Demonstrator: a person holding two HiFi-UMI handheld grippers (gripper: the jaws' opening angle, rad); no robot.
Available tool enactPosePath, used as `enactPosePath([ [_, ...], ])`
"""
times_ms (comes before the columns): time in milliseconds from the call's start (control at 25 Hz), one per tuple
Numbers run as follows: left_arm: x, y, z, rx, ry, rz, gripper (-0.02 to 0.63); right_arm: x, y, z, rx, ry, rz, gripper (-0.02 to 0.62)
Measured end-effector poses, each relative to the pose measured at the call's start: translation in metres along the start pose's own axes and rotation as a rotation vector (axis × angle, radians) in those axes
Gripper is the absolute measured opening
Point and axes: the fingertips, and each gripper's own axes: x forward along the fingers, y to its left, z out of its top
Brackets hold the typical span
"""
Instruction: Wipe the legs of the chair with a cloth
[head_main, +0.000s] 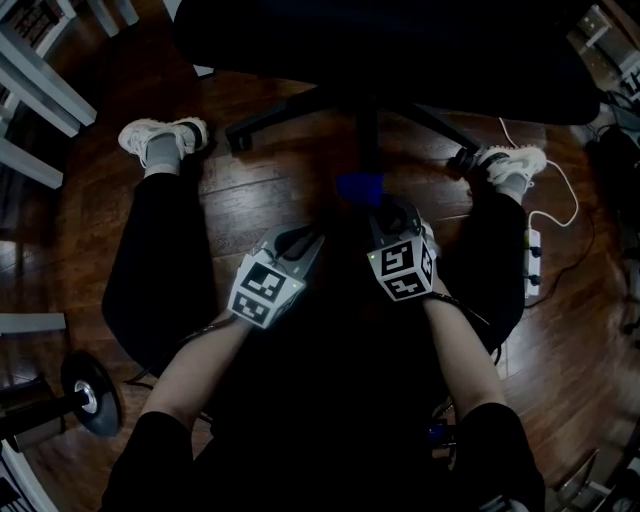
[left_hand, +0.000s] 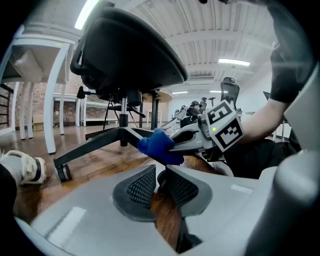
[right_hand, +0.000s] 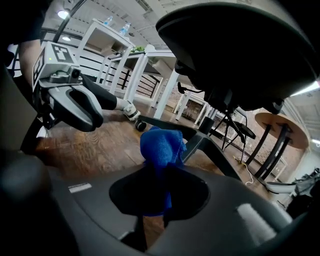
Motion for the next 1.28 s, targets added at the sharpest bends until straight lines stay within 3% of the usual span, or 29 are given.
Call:
enactPosePath([
  [200,0.014,-0.019,0.013,0.041,0.014,-0.031,0.061,-0.007,0.008,-0.004,0.034,-0.019,0.033,0.075],
  [400,0.031,-0.026,0.021,0.051,0.018,-0.057,0.061,0.001,-0.019,0.011,0.172,-0.083,0.053,0.075],
  [560,0.036,-0.011,0.018,0.069,0.059,-0.035,0.061,0.022,-0.071,0.012,0.349,-0.13,-0.025,0.075],
  [800,0.054,-0.016,0.012,0.089,0.107,0.01,0.061,0.067,-0.138,-0.014,0.684,-0.168,-0.008,0.075],
  [1000,0.063,-0.025,0.016,0.12,0.13,-0.011,0.061,0.088,-0.127,0.001,0.784,-0.223,0.14,0.077],
  [1200,0.07,-0.026,0.013,0.077,0.12,0.001,0.061,0.086,-0.088,-0.008,0.794,-0.197,0.321,0.075],
  [1280,0.071,-0.027,0.014,0.081,0.112,-0.001,0.061,0.076,-0.074,-0.014,0.75,-0.19,0.39,0.075],
])
